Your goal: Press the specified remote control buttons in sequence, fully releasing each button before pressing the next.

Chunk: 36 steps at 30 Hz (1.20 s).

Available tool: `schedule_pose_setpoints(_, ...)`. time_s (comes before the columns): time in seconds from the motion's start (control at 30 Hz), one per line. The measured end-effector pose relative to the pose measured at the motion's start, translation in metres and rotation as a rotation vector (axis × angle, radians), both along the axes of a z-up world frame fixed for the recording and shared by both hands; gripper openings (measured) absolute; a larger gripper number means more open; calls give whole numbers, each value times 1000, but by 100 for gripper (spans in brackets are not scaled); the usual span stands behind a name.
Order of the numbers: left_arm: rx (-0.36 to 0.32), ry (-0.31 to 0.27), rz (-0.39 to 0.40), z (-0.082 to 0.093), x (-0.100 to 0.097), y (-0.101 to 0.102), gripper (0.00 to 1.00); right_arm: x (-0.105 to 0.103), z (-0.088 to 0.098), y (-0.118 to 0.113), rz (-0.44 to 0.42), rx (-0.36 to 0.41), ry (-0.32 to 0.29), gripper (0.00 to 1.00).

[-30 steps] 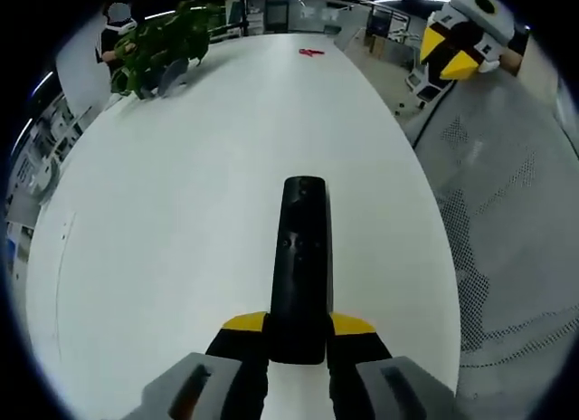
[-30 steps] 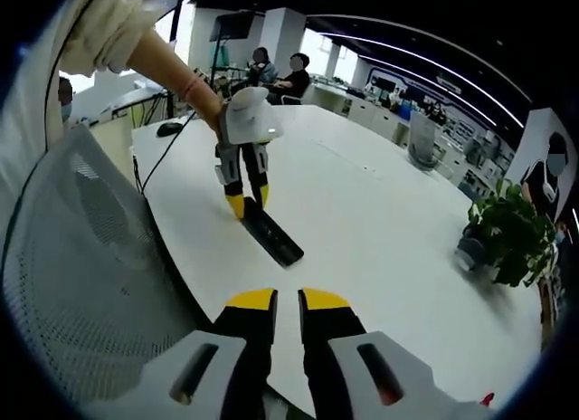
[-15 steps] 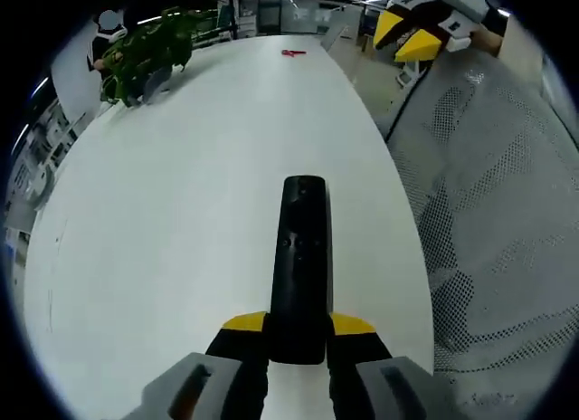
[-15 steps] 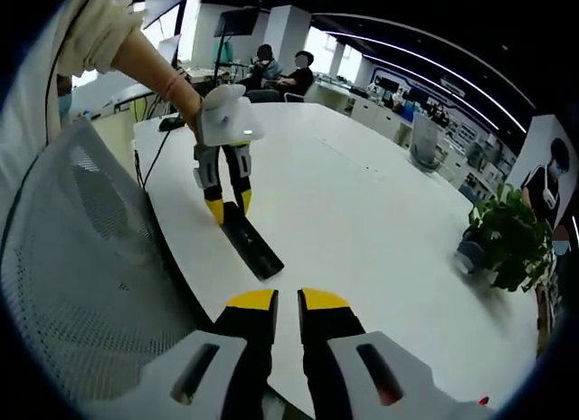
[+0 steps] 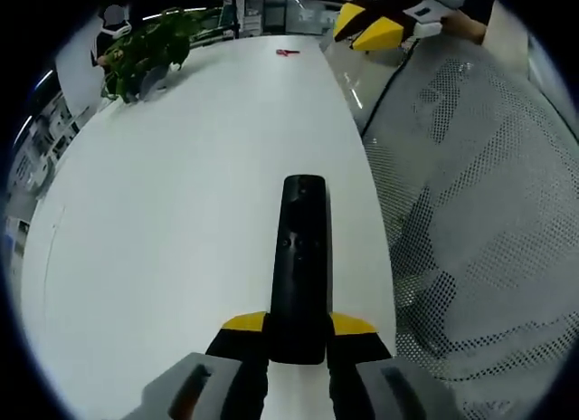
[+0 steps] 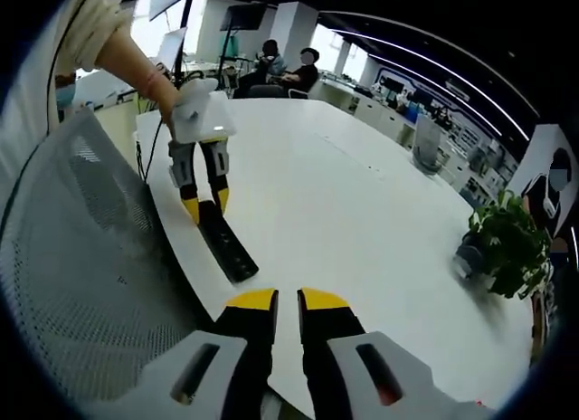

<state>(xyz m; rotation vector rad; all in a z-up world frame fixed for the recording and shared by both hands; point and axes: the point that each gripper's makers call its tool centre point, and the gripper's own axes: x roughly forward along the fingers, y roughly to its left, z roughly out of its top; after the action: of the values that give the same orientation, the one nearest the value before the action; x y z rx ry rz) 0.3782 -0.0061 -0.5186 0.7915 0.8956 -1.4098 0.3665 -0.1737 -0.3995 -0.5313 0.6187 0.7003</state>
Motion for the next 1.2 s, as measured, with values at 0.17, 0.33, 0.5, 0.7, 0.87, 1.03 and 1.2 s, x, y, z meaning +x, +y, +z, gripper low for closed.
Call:
schedule_pose_setpoints(0.17,-15,-12,24,0,-7,0,24,0,0,0,-1,2,0,8)
schedule_pose_setpoints(0.33,8,-60,-39,-1,-7,-1,24,-1,-1,1,6,-4,4,8)
schedule_pose_setpoints(0.5,-32,-70,-15,-1,-6,1,24,-1,-2,1,8,-7,8,8)
schedule_pose_setpoints(0.7,-61,-76,-25,-2,-5,0,24,-3,-5,2,17,-22,24,7)
schedule_pose_setpoints(0.87,-56,-74,-4,-2,-6,-2,24,-5,-10,2,26,-45,47,7)
schedule_pose_setpoints(1.03,-71,-74,8,-3,-6,-4,24,-10,-22,1,38,-88,101,7)
schedule_pose_setpoints(1.2,-84,-74,17,-3,-8,-4,24,-27,-44,4,92,-116,252,4)
